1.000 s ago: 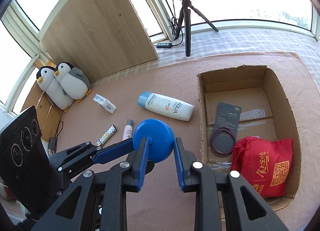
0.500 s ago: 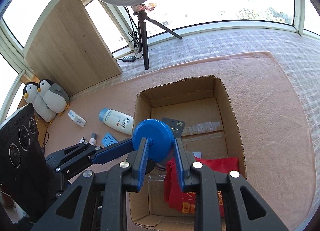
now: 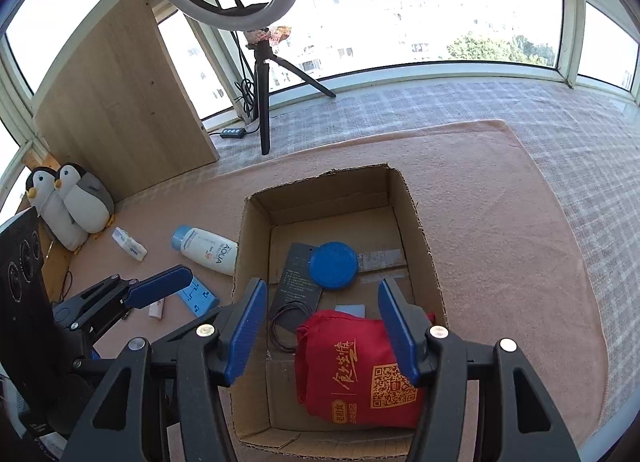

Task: Organize objects
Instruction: 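Carry the tape measure over the box and release it inside, then move the right tool toward the blue phone stand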

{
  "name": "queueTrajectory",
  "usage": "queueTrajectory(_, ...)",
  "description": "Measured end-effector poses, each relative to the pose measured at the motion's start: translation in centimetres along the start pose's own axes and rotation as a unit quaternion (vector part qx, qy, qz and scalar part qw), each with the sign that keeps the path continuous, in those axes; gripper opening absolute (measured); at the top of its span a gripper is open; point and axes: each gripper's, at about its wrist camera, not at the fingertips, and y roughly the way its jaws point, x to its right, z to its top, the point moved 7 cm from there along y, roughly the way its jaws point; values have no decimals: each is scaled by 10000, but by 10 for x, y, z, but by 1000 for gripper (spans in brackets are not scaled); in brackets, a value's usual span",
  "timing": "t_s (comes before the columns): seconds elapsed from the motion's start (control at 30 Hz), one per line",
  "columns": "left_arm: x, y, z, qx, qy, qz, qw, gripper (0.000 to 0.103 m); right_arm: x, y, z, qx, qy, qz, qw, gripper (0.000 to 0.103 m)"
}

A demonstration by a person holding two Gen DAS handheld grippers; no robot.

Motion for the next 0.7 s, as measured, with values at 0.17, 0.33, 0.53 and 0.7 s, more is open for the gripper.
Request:
queueTrajectory(0.17, -25, -30, -18, -7, -70, 178, 9998, 62, -21, -4, -7, 59, -34, 2, 10000, 54)
queueTrajectory(0.33, -57, -58, -39, -58, -169, 403, 9990, 63, -59, -7, -17, 136, -280, 55, 9995, 54)
queueTrajectory(0.53, -95, -86, -63, -20, -367, 608, 9975, 63, -107, -2, -31, 120, -651, 106, 9977, 54)
queueTrajectory(0.7, -117, -104, -82, -36, -341, 774, 9964, 63, -134, 7, -46, 28, -680, 268, 9973, 54)
